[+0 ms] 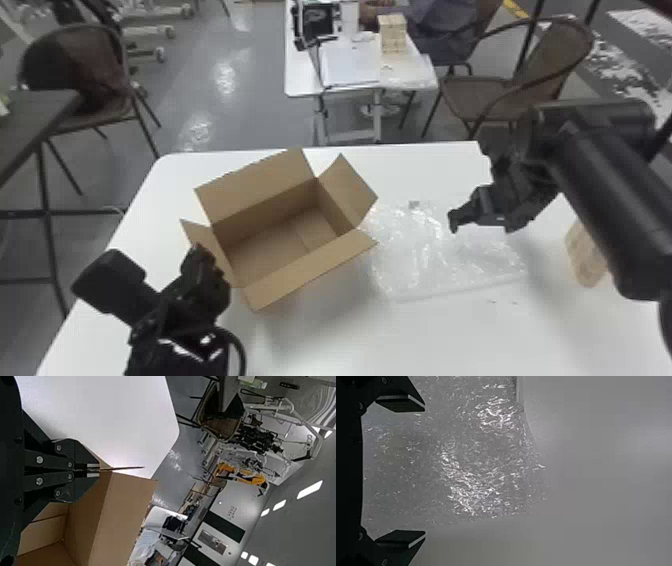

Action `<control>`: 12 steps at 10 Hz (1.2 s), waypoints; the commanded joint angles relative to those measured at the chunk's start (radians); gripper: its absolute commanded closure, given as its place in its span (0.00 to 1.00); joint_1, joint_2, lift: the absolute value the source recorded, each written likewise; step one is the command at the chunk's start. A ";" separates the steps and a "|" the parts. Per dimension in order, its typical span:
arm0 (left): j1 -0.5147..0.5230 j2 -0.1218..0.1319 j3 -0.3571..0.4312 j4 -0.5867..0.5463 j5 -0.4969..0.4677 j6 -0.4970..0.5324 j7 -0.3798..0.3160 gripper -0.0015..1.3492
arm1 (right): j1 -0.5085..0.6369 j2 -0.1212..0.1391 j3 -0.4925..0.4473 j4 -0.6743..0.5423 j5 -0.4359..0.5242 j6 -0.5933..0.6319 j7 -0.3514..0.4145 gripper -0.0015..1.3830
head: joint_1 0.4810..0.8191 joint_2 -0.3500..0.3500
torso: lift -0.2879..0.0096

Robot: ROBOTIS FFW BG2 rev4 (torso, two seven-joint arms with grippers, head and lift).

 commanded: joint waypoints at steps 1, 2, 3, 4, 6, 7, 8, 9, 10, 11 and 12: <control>-0.002 -0.001 -0.001 0.001 -0.001 0.000 0.000 0.90 | 0.000 0.006 0.000 0.032 0.005 -0.028 0.011 0.12 | 0.63 0.67 | 0.63; -0.002 -0.001 -0.001 0.001 -0.003 0.002 0.000 0.90 | -0.001 0.006 0.000 0.044 0.008 -0.036 0.014 0.12 | 0.63 0.67 | 0.63; -0.004 -0.002 -0.002 0.001 -0.003 0.002 0.000 0.90 | -0.003 0.006 0.000 0.070 0.023 -0.063 0.048 0.12 | 0.63 0.67 | 0.63; -0.009 -0.002 -0.006 0.006 -0.003 0.003 0.000 0.90 | -0.011 0.006 0.000 0.120 0.068 -0.111 0.137 0.13 | 0.63 0.67 | 0.63; -0.010 -0.002 -0.009 0.007 -0.001 -0.002 0.000 0.90 | -0.006 0.006 0.000 0.138 0.114 -0.166 0.223 0.52 | 0.63 0.68 | 0.63; -0.009 -0.002 -0.009 0.007 -0.001 -0.003 0.000 0.90 | 0.012 0.006 0.000 0.092 0.109 -0.166 0.228 0.57 | 0.63 0.68 | 0.63; -0.005 -0.002 -0.007 0.007 -0.001 -0.008 0.000 0.90 | 0.040 0.006 -0.014 0.034 0.068 -0.168 0.229 0.69 | 0.63 0.68 | 0.63; -0.002 -0.002 -0.006 0.007 -0.001 -0.009 0.000 0.90 | 0.068 0.006 -0.040 -0.009 0.028 -0.177 0.229 0.77 | 0.63 0.69 | 0.63; 0.001 -0.002 -0.006 0.007 -0.001 -0.012 0.000 0.90 | 0.075 0.006 -0.041 -0.020 0.003 -0.186 0.229 0.77 | 0.63 0.71 | 0.63; 0.001 -0.002 -0.006 0.007 -0.001 -0.012 0.000 0.90 | 0.091 0.006 -0.044 -0.037 -0.035 -0.203 0.229 0.78 | 0.63 0.73 | 0.63; 0.004 -0.002 -0.006 0.007 -0.001 -0.014 0.000 0.90 | 0.120 0.006 -0.069 -0.060 -0.093 -0.220 0.228 0.78 | 0.63 0.73 | 0.63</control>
